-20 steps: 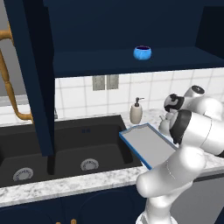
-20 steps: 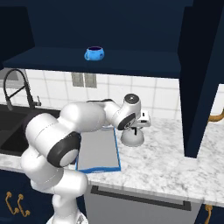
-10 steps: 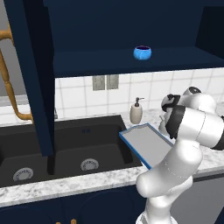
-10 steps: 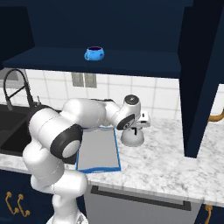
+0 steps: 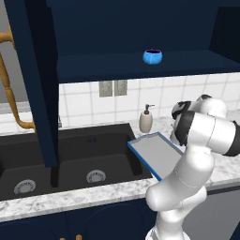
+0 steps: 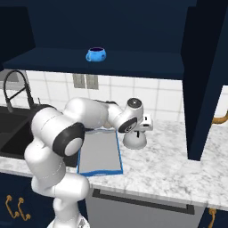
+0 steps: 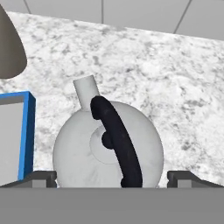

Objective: Pick the kettle from the counter and place it on the tray. Then pick the mug from the cabinet and place it on the tray. Then close the cabinet doors.

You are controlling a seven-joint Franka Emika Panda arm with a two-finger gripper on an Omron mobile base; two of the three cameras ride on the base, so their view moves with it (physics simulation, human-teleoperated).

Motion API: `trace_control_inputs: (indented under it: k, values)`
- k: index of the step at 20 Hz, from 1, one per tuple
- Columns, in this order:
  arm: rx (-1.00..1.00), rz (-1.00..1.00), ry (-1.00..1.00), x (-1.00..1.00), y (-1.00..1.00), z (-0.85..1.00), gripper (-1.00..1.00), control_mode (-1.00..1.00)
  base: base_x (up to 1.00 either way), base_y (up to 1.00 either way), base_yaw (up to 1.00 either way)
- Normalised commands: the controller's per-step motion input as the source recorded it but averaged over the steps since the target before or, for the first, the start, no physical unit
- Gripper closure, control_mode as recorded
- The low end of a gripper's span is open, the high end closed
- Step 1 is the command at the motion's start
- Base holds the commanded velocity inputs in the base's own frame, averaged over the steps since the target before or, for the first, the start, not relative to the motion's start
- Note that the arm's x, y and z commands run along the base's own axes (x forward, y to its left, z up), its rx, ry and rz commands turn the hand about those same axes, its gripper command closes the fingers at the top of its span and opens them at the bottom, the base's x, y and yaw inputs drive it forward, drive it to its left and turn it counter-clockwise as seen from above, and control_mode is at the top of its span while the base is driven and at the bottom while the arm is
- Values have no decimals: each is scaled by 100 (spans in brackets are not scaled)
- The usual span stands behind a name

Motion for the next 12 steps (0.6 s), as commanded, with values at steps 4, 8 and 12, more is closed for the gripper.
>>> trace_control_inputs:
  k: [4, 8, 12]
  values:
    - [0, 0, 0, 2, 0, -13, -100, -100, 0, 0, 0]
    - [0, 0, 0, 1, 0, -11, 100, -100, 0, 0, 0]
    - [0, 0, 0, 0, 0, -2, 100, -100, 0, 0, 0]
